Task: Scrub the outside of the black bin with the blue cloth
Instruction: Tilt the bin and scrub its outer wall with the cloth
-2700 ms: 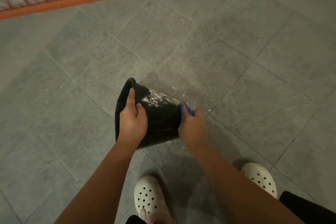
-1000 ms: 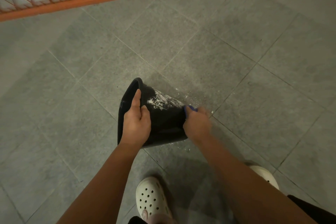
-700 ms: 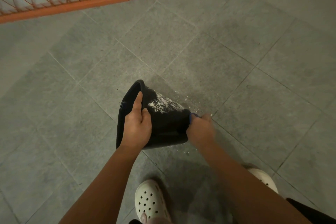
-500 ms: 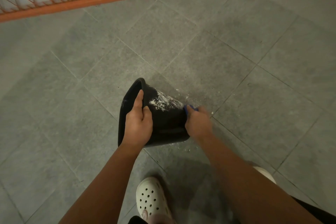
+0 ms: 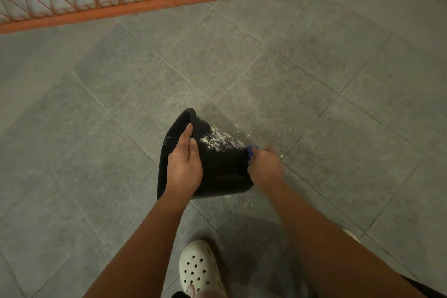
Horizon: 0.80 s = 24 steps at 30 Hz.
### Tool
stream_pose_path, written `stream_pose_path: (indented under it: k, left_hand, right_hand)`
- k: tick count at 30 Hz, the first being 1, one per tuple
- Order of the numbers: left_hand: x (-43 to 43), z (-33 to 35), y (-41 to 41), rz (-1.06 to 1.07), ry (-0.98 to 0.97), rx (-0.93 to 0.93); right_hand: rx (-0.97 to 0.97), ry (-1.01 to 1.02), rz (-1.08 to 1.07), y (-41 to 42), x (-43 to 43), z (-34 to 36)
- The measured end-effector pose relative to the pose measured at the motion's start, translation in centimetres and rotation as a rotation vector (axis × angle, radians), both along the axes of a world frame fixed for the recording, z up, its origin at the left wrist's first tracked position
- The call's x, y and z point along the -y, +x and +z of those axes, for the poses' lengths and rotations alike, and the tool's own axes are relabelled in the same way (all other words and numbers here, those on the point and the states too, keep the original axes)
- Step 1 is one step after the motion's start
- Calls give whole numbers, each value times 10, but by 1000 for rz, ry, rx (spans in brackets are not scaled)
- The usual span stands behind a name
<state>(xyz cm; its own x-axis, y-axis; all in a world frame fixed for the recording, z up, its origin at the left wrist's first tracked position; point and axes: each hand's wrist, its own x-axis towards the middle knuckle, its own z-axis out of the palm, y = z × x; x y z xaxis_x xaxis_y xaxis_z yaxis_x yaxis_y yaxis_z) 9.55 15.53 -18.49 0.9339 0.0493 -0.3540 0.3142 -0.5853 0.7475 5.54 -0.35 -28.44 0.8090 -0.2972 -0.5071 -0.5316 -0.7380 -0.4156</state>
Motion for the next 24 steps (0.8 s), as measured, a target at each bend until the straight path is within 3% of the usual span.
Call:
stream_pose_path:
  k: [3,6,8,15,24]
  left_hand:
    - [0,-5,1,32,-16,-2]
    - [2,-11,0,24,13,5]
    - [7,-12,-1,6,50,10]
    - [11,-12,4,69,-53,-47]
    - [15,-12,-1,35,-75,-80]
  right_hand:
    - [164,6,-76,1,-4,7]
    - [537,70,43,-1,-19,30]
    - [667,18,136,-2,-29,39]
    - [582,-82,187,-10,-53,66]
    - [519,59,181,-11,-50,53]
